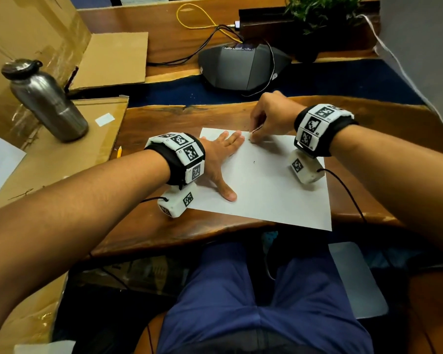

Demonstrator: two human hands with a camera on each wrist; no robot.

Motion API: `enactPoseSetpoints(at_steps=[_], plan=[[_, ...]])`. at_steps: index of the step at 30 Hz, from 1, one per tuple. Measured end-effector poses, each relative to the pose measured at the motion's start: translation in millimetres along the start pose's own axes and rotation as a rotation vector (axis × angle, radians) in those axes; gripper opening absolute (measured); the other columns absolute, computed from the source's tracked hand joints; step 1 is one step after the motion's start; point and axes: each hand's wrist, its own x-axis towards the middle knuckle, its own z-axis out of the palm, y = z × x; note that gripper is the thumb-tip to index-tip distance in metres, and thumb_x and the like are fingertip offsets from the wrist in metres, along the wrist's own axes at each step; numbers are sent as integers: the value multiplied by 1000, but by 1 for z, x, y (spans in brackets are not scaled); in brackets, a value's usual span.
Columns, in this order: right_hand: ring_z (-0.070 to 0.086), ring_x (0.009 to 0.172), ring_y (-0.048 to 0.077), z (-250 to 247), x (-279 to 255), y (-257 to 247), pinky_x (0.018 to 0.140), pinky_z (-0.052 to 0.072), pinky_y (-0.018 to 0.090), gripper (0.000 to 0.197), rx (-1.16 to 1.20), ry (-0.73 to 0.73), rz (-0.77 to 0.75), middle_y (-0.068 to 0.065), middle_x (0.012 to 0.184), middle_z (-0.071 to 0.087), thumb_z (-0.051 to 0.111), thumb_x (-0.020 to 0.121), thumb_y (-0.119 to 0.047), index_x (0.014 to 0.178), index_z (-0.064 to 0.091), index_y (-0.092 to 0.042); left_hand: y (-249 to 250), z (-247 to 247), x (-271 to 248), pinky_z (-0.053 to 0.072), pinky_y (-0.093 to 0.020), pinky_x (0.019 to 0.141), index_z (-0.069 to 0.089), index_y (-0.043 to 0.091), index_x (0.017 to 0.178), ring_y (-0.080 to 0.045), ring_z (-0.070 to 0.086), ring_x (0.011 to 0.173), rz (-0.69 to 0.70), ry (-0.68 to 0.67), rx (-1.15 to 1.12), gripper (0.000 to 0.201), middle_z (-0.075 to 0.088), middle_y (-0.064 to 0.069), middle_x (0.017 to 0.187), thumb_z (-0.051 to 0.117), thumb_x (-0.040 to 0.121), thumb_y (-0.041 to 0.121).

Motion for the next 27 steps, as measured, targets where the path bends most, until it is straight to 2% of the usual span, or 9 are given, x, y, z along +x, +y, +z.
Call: enactPoseSetpoints(at_steps=[3,7,11,13,16,19,21,24,27], plan=[[68,70,11,2,-10,0,64,54,26,15,39,-82,-13,-7,70,72,89,72,-29,76,78,-18,-1,0,1,-4,-60,119,-30,28,150,-15,-28,146,0,-3,-10,151,-36,10,157,80,57,72],[68,68,5,-4,-16,-4,63,53,21,15,42,-315,-17,-10,74,75,88,72,-33,79,80,-23,-1,-1,1,-4,-60,119,-31,29,149,-15,-29,146,-2,-7,-2,152,-36,10,157,80,56,72],[69,76,10,-3,-2,3,68,55,23,18,50,-86,30,-6,76,74,89,71,-31,80,80,-19,0,-1,0,-3,-59,120,-31,28,150,-15,-28,146,-1,-7,7,150,-35,9,157,79,57,72],[68,76,12,2,-2,3,66,53,23,18,45,-28,14,-6,75,73,89,71,-31,78,80,-18,1,-1,-1,-2,-59,120,-30,28,150,-15,-27,147,-1,1,3,150,-35,10,157,79,58,72],[67,69,7,3,-14,-6,58,49,18,17,55,-209,-37,-9,72,73,89,71,-33,78,79,-22,-2,0,-1,-2,-58,120,-29,29,150,-15,-28,146,3,10,-15,149,-35,11,157,79,57,72],[67,67,3,-2,-18,-13,63,50,16,17,62,-372,-55,-10,76,76,89,71,-33,81,81,-23,-3,2,0,-3,-58,120,-29,32,150,-18,-28,146,7,22,-4,148,-37,8,157,78,56,74],[67,68,6,-2,-8,-13,62,49,16,18,52,-316,-40,-9,77,76,89,71,-33,84,81,-21,-3,4,0,-5,-57,120,-28,33,149,-21,-28,147,-1,36,0,147,-37,5,157,77,56,75],[66,70,6,4,5,-11,57,44,12,18,35,-121,-18,-7,76,74,89,71,-33,83,81,-22,-4,4,-1,-7,-55,120,-29,30,150,-20,-28,147,-12,42,-9,151,-37,5,157,77,53,77],[67,82,17,10,11,-6,69,52,26,18,-4,32,28,-2,75,73,86,74,-31,81,80,-16,-7,5,2,-7,-53,121,-32,27,149,-17,-28,146,-19,45,-32,158,-37,7,156,77,48,80]])
